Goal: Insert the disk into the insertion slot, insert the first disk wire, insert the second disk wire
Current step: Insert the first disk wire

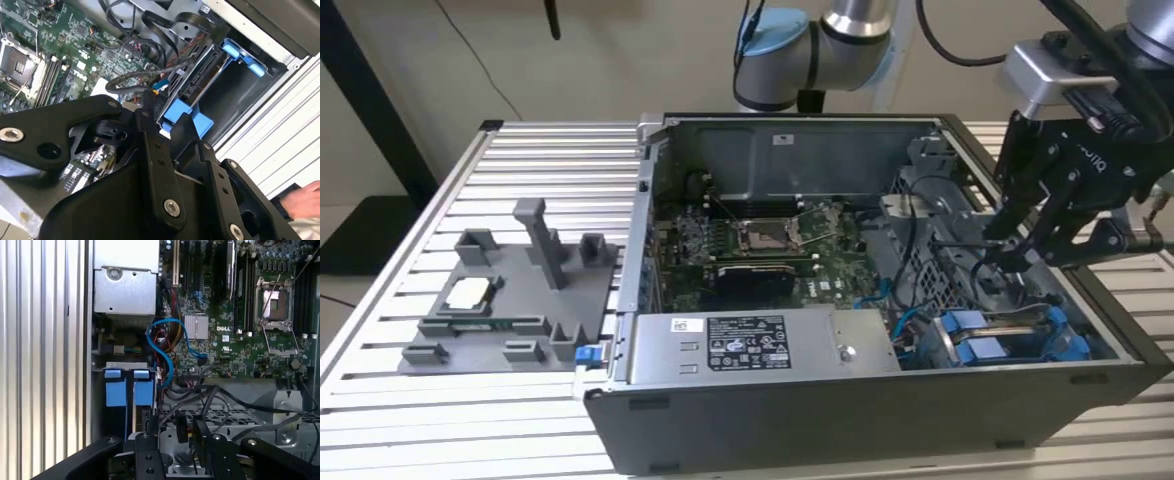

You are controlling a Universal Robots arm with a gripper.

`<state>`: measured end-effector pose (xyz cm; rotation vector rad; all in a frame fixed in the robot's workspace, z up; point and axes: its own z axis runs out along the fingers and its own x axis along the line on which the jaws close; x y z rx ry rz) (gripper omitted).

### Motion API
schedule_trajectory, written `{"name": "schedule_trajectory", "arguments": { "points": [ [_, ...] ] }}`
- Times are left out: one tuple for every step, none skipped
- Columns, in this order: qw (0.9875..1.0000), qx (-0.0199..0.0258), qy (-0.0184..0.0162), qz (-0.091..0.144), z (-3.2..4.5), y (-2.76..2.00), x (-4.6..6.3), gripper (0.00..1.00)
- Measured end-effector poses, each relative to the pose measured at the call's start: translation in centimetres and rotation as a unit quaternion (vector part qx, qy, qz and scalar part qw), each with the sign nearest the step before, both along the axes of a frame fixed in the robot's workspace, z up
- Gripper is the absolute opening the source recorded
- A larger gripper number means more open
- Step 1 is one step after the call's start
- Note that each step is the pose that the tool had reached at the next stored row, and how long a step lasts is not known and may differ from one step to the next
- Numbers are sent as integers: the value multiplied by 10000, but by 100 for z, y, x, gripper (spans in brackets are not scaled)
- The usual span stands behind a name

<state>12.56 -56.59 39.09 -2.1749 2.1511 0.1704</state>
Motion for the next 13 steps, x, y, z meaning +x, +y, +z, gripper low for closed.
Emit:
{"name": "schedule_trajectory", "arguments": {
  "points": [
    [10000, 11, -10, 3, -5, 0, -14, 41],
    [10000, 21, -15, 5, -8, 0, -22, 41],
    [10000, 22, -16, 5, -7, 0, -21, 41],
    [10000, 23, -16, 5, -8, 0, -21, 41],
    [10000, 24, -16, 6, -8, 0, -21, 41],
    [10000, 23, -16, 6, -8, 0, -21, 41],
    [10000, 24, -17, 6, -9, 0, -22, 41],
    [10000, 24, -21, 5, -10, 0, -25, 41],
    [10000, 25, -25, 5, -12, 0, -28, 41],
    [10000, 25, -33, 5, -13, 1, -34, 41],
    [10000, 24, -43, 5, -14, 1, -39, 41],
    [10000, 24, -53, 5, -16, 0, -44, 41],
    [10000, 24, -63, 5, -18, 0, -49, 41]
  ]
}}
